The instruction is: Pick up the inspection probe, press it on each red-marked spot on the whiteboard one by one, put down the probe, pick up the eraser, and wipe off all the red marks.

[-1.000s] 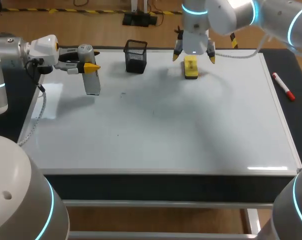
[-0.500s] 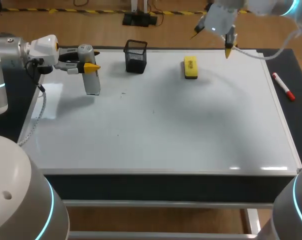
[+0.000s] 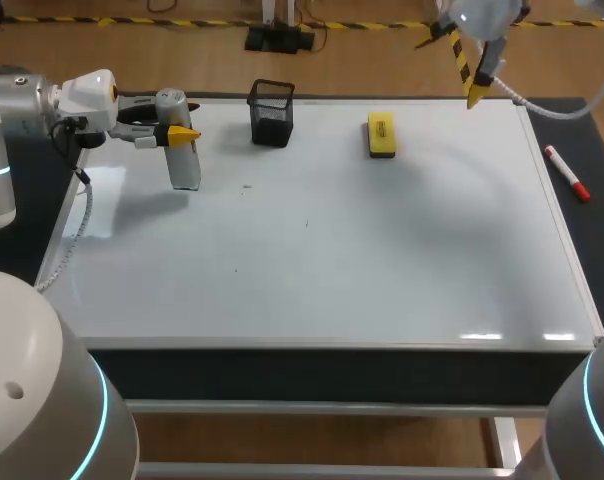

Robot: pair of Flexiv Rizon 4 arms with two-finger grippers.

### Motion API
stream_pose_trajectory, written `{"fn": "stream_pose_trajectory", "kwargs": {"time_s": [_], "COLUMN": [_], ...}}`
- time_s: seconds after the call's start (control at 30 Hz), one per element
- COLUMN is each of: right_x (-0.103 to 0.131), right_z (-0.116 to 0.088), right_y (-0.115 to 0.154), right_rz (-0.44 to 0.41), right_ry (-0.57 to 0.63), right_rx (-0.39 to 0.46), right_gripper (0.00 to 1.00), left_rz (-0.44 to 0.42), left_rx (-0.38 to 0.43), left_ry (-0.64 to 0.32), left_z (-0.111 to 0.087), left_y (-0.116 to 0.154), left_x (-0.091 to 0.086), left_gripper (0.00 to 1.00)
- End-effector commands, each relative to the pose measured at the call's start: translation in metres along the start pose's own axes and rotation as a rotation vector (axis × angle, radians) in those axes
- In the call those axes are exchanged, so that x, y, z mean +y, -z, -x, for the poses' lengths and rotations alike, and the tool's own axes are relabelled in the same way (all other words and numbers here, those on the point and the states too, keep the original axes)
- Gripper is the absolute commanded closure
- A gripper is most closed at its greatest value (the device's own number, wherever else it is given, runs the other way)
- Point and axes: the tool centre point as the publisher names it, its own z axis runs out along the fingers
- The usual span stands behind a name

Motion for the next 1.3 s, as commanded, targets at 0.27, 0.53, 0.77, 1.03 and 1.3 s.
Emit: {"fn": "stream_pose_trajectory", "kwargs": {"time_s": [0.27,0.53,0.77,1.03,1.3], "right_x": [-0.005,-0.005,-0.005,-0.005,-0.005], "right_z": [0.0,0.0,0.0,0.0,0.0], "right_y": [0.01,0.01,0.01,0.01,0.01], "right_rz": [0.015,0.015,0.015,0.015,0.015], "right_ry": [-0.003,-0.003,-0.003,-0.003,-0.003], "right_rx": [-0.022,-0.022,-0.022,-0.022,-0.022], "right_gripper": [0.0,0.0,0.0,0.0,0.0], "left_rz": [0.0,0.028,0.037,0.018,0.019], "left_rx": [0.0,0.028,0.091,0.203,0.303], "left_ry": [-0.001,-0.049,-0.082,-0.088,-0.126], "left_z": [0.0,0.016,0.047,0.078,0.106], "left_y": [0.0,-0.008,-0.033,-0.069,-0.096], "left_x": [-0.001,-0.027,-0.06,-0.086,-0.101], "left_gripper": [1.0,1.0,1.0,1.0,1.0]}}
